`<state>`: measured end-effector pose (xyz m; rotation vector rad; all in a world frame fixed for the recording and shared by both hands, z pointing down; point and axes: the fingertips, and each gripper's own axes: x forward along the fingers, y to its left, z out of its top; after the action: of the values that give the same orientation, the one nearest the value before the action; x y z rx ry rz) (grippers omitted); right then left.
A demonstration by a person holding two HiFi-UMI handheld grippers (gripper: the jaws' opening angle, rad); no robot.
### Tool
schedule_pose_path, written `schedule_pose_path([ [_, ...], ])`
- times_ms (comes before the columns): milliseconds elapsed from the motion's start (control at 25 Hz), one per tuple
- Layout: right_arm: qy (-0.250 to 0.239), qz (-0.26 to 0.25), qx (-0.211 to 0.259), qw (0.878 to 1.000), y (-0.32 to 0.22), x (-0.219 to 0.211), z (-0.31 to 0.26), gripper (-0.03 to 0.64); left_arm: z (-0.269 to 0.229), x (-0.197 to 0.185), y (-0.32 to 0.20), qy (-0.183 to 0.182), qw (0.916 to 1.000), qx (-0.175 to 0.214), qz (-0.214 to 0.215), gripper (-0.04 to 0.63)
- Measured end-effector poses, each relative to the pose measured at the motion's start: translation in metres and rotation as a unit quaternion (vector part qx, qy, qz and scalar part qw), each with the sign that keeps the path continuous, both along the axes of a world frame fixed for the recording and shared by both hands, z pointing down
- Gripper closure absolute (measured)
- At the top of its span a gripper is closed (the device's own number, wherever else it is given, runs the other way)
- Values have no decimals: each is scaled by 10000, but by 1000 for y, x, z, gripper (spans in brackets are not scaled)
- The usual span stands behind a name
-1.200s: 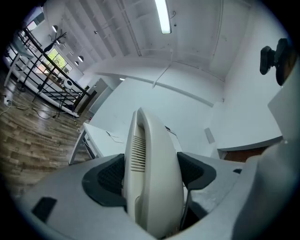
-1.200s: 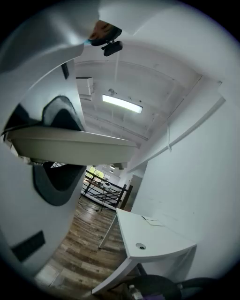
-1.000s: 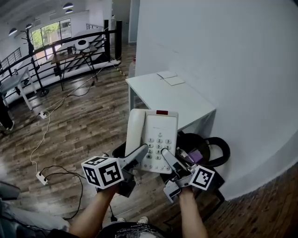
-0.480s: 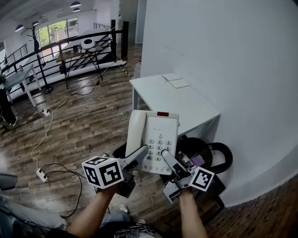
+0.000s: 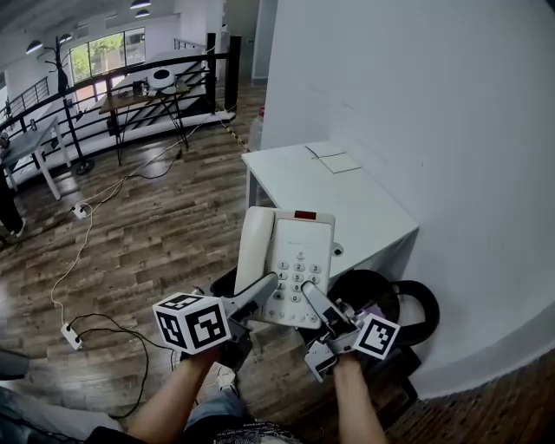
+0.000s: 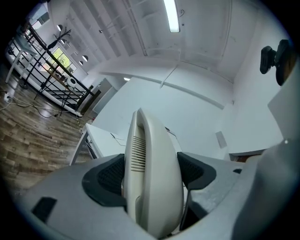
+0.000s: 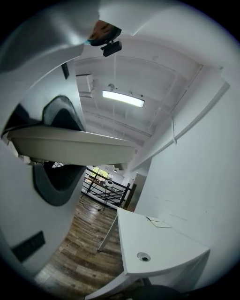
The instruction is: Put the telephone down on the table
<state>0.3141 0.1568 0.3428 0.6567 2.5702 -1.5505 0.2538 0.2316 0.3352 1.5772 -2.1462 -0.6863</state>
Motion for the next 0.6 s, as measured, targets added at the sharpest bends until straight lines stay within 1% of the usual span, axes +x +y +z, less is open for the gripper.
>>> schedule_pose_path([
  [200, -1, 47, 0, 10000, -11, -75, 0, 439, 0, -75, -12, -10, 10000, -17, 59, 242],
  [360, 48, 110, 1, 9999, -10, -131, -5, 437, -7, -133, -12, -3, 9999, -40, 139, 242],
  [600, 108, 237, -16, 9997, -11, -194, -8, 437, -9, -198, -14, 29, 9997, -28, 256, 242],
])
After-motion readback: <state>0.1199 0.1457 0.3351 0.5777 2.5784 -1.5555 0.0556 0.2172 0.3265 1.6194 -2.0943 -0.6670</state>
